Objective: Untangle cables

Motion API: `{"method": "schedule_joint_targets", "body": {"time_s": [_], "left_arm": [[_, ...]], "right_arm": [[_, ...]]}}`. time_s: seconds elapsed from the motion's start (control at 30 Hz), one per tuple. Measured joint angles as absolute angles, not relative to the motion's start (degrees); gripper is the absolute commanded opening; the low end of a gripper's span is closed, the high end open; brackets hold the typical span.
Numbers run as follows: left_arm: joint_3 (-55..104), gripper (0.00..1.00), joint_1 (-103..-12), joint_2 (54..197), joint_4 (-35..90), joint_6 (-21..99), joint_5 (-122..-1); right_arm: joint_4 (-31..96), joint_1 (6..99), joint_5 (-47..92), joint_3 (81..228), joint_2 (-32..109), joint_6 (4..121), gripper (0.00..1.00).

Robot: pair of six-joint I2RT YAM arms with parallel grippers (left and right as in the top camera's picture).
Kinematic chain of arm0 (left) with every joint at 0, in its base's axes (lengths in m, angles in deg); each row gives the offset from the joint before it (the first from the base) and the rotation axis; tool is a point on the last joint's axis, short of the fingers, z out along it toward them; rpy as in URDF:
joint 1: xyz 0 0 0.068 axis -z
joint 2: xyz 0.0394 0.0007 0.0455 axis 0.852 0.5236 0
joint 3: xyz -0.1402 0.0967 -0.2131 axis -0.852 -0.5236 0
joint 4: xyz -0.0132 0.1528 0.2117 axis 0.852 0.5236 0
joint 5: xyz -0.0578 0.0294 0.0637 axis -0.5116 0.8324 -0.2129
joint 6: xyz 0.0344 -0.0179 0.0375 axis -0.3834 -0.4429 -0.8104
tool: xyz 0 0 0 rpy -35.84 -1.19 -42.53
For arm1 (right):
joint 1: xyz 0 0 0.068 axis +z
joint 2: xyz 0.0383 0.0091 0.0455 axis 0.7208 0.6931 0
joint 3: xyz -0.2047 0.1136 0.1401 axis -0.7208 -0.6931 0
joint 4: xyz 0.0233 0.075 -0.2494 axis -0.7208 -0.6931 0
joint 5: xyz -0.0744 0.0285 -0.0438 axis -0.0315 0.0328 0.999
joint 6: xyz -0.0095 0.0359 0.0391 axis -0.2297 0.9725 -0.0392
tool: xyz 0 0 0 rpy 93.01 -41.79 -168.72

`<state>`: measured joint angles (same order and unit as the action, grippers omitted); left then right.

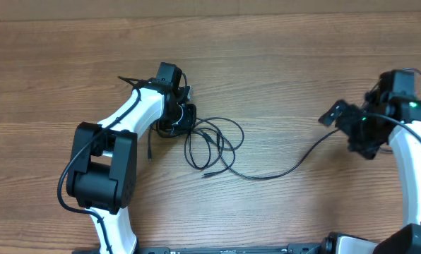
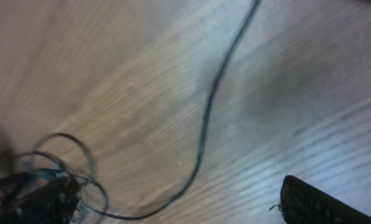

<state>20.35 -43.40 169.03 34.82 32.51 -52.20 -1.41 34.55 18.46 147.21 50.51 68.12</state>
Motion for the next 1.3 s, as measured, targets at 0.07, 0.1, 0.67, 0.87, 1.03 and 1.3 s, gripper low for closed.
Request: {"method": "schedule_joint_targets", "body": {"time_s": [0.07, 0.1, 0.67, 0.87, 1.03, 1.3], "left_arm": [[20.4, 0.04, -43.4, 169.0, 34.8, 32.5, -52.2], [20.4, 0.04, -43.4, 169.0, 34.8, 32.5, -52.2], [20.4, 0.04, -43.4, 169.0, 34.7, 32.5, -52.2], [20.4, 0.04, -43.4, 169.0, 34.7, 32.5, -52.2], [20.4, 0.04, -43.4, 169.0, 34.9, 32.5, -52.2], [20.4, 0.04, -43.4, 169.0, 35.8, 32.5, -52.2]], "right_arm": [[-0.8, 36.2, 19.0, 144.8, 50.9, 68.9, 1.00], [-0.5, 37.2, 19.0, 143.7, 51.2, 69.4, 1.00], [7.2, 62.9, 20.5, 132.4, 54.1, 86.1, 1.00], [14.8, 74.0, 20.6, 132.4, 54.1, 98.7, 1.00], [19.2, 80.1, 22.5, 132.3, 54.1, 112.8, 1.00], [19.1, 86.5, 33.2, 132.3, 54.1, 130.7, 1.00]]}}
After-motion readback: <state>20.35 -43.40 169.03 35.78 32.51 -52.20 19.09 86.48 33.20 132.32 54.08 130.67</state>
